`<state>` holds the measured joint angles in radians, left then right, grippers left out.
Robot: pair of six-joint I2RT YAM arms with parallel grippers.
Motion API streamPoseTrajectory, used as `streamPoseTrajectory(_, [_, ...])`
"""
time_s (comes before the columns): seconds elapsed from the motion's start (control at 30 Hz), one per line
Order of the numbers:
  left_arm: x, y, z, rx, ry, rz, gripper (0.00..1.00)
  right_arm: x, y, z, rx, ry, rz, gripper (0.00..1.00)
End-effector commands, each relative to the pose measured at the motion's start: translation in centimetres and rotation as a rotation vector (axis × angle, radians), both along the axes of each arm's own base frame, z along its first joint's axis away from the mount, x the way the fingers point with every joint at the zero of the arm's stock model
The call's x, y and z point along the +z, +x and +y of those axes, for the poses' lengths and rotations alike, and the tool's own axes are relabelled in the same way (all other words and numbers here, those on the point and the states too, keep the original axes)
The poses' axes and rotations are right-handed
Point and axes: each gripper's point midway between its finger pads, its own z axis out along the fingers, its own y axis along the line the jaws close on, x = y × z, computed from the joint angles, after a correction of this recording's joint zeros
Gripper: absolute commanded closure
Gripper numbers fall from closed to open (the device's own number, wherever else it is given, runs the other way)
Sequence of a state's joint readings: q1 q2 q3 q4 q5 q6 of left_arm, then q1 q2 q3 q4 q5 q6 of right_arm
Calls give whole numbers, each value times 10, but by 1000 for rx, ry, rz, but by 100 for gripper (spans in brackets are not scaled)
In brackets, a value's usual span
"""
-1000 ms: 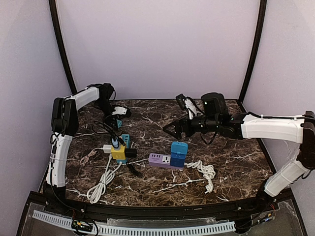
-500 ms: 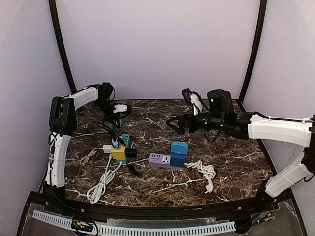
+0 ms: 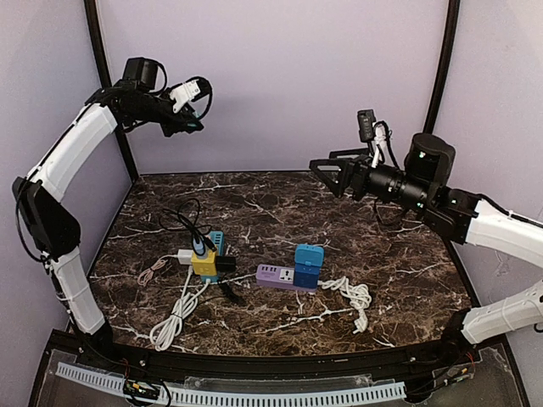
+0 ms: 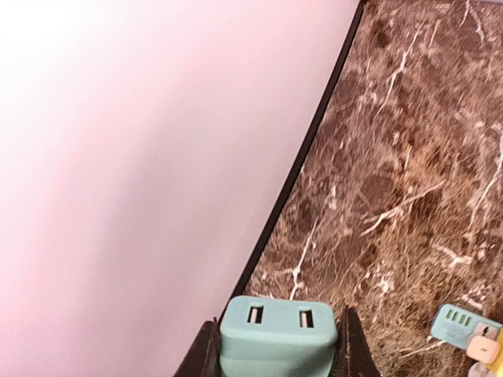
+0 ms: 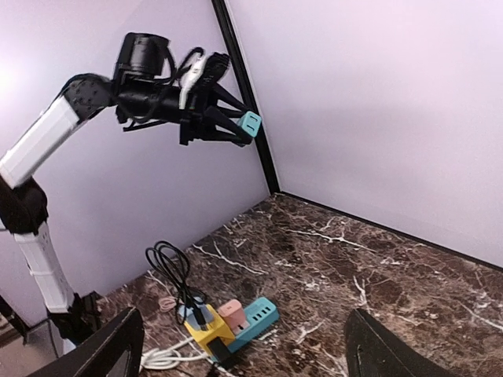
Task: Insert the plug
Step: Pick up the plug from the center of the board.
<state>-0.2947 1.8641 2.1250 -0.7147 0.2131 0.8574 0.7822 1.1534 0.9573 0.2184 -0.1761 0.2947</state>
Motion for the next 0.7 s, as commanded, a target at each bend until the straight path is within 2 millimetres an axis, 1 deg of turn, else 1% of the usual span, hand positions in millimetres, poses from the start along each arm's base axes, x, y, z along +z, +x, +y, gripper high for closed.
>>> streamPoseTrajectory(0.0, [27,-80,-43,-102,10,27,99,25,2,1,-2,63,43,16])
streamPoseTrajectory(0.03, [34,-101,-55,-141,25,23,99,25,5,4,-6,63,76,19])
streamPoseTrajectory(0.07, [36,-108,-56,-137,48,19,99,24,7,8,-6,65,109,21])
streamPoseTrajectory(0.1, [38,-126,-65,-172,74,24,99,21,9,12,-4,67,137,23])
streamPoseTrajectory(0.13, [37,-133,-65,-176,111,15,99,22,9,18,5,75,152,24])
streamPoseTrajectory(0.17, [36,-151,-73,-216,141,17,99,19,9,24,15,79,170,25])
streamPoseTrajectory(0.2, [34,-156,-74,-225,192,-5,99,18,9,31,32,86,176,25])
streamPoseTrajectory(0.23, [33,-171,-79,-247,233,-28,99,20,8,37,50,101,170,26])
streamPoseTrajectory(0.27, [33,-177,-83,-279,275,-66,99,21,6,43,71,119,167,27])
streamPoseTrajectory(0.3, [27,-193,-88,-307,321,-90,99,22,4,49,94,138,164,27])
streamPoseTrajectory(0.33, [29,-197,-94,-341,355,-146,99,21,3,56,119,149,169,28])
streamPoseTrajectory(0.37, [18,-213,-99,-376,405,-170,99,21,0,63,146,156,167,29])
streamPoseTrajectory(0.4, [-1,-216,-105,-422,471,-198,99,21,-4,70,170,157,163,30])
streamPoseTrajectory(0.43, [3,-228,-108,-442,494,-257,99,21,-8,77,192,156,155,30])
streamPoseTrajectory(0.47, [-11,-229,-116,-475,533,-299,99,20,-12,84,216,153,147,30])
streamPoseTrajectory(0.5, [-6,-241,-119,-496,529,-350,99,19,-20,92,252,153,140,30])
streamPoseTrajectory(0.53, [-9,-248,-127,-525,524,-397,99,18,-25,98,283,155,139,30])
streamPoseTrajectory(0.63, [-8,-254,-141,-534,481,-434,99,9,-36,109,349,168,158,30])
streamPoseTrajectory(0.67, [-5,-254,-146,-521,447,-429,99,3,-38,111,360,168,168,30])
